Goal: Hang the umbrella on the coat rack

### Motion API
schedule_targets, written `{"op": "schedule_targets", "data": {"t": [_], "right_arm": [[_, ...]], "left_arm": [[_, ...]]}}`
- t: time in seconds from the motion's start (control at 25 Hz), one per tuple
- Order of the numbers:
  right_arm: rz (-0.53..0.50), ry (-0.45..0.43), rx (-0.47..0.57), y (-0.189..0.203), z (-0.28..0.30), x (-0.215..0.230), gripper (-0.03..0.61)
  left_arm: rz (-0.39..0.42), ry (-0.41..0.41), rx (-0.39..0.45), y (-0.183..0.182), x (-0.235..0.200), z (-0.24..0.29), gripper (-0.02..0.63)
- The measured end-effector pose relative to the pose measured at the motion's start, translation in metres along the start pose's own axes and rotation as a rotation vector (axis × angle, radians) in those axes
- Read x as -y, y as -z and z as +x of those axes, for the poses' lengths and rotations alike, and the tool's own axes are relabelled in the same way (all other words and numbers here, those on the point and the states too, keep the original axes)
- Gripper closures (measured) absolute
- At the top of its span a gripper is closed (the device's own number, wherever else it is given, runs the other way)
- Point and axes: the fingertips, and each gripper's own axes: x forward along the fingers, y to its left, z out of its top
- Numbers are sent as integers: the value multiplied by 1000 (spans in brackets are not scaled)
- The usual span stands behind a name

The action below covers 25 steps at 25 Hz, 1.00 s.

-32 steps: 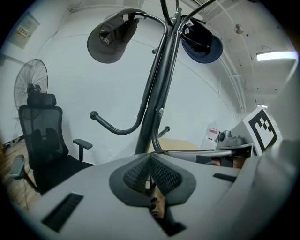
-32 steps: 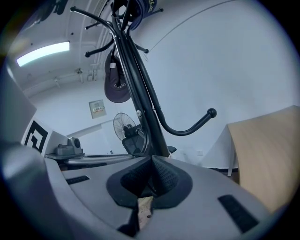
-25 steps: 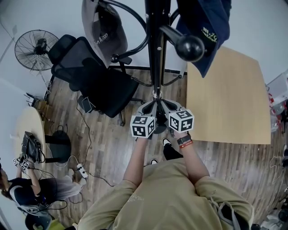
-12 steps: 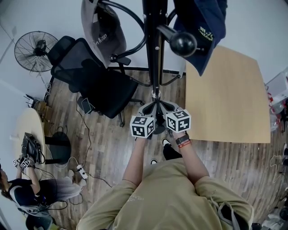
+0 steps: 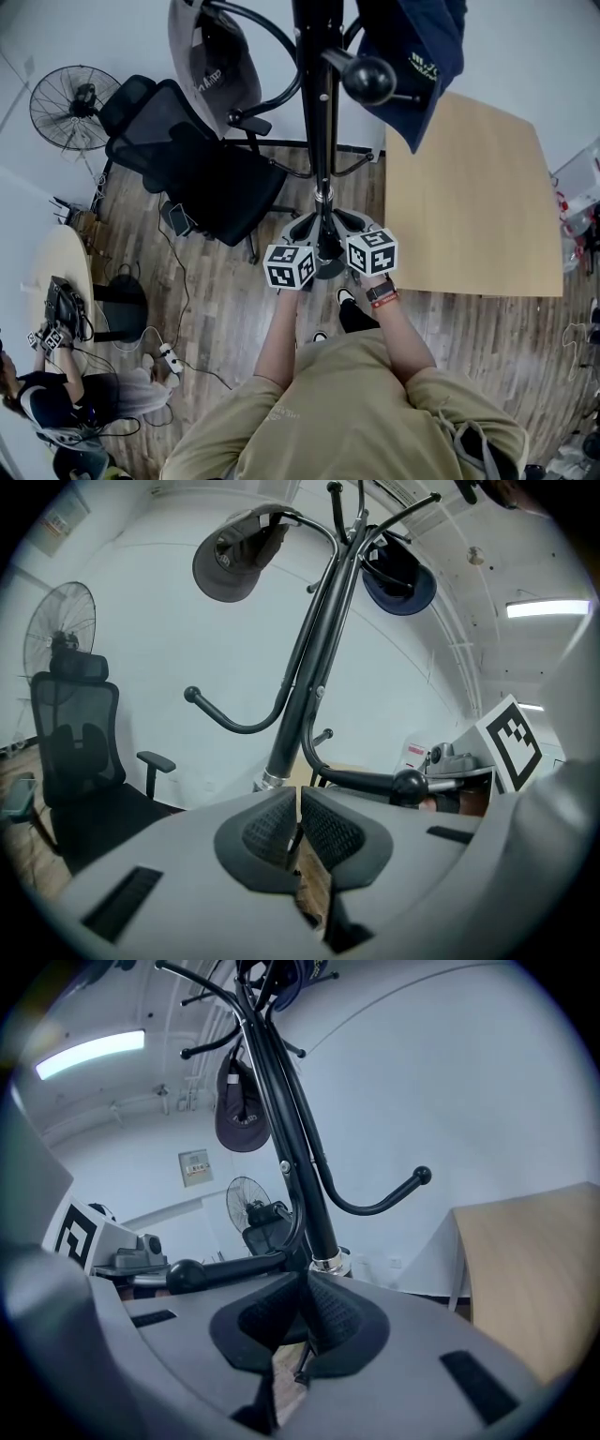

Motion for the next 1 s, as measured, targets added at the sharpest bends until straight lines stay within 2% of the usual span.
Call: {"op": "schedule_targets", "data": {"t": [0.48,0.8,1.0], "right_arm": [[52,61,66,-8,-40,17,557],[-73,195,145,-23,-81,11,561],[-89,243,198,-27,-106,2,562]], "left_arm": [[24,-54,47,-13,-1,-30,589],[62,-113,82,-19,1,-63,589],[123,-182,167,-33,4,-94,589]]}}
